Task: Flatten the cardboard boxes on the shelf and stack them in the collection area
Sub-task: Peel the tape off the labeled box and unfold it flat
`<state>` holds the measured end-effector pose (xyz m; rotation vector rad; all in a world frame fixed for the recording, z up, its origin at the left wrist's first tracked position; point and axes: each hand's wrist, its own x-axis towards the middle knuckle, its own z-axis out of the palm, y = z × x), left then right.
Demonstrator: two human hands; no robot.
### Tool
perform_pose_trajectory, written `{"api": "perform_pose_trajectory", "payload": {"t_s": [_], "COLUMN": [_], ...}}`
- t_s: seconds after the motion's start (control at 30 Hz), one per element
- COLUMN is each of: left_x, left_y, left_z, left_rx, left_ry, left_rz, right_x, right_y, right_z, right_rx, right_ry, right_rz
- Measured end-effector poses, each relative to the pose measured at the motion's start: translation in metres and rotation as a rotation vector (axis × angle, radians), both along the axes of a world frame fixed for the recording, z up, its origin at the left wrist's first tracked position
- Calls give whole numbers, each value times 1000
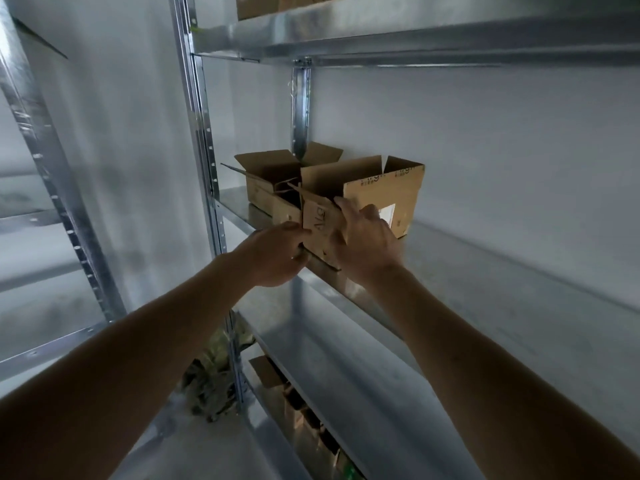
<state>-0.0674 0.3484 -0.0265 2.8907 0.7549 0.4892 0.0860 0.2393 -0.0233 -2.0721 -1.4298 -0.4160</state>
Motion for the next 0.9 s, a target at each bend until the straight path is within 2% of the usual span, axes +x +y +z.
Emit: {"api": "perform_pose_trajectory", "payload": {"t_s": [0.27, 0.43, 0.7, 0.9], "left_x": [12, 19, 37, 53], "left_y": [44, 55, 35, 3], "left_z": [-10, -14, -13, -4], "left_rx": [-74, -71, -39, 56], "left_ry": [2, 17, 70, 96], "left_rz": [-127, -209, -337, -436], "right_x": [-2, -6, -24, -33], "right_y": [17, 0, -44, -98], "right_z": [8, 18, 21, 17], "right_rx": [32, -17, 11, 75], "right_ry": [-81, -80, -36, 5], "right_rz": [-167, -389, -563, -644]}}
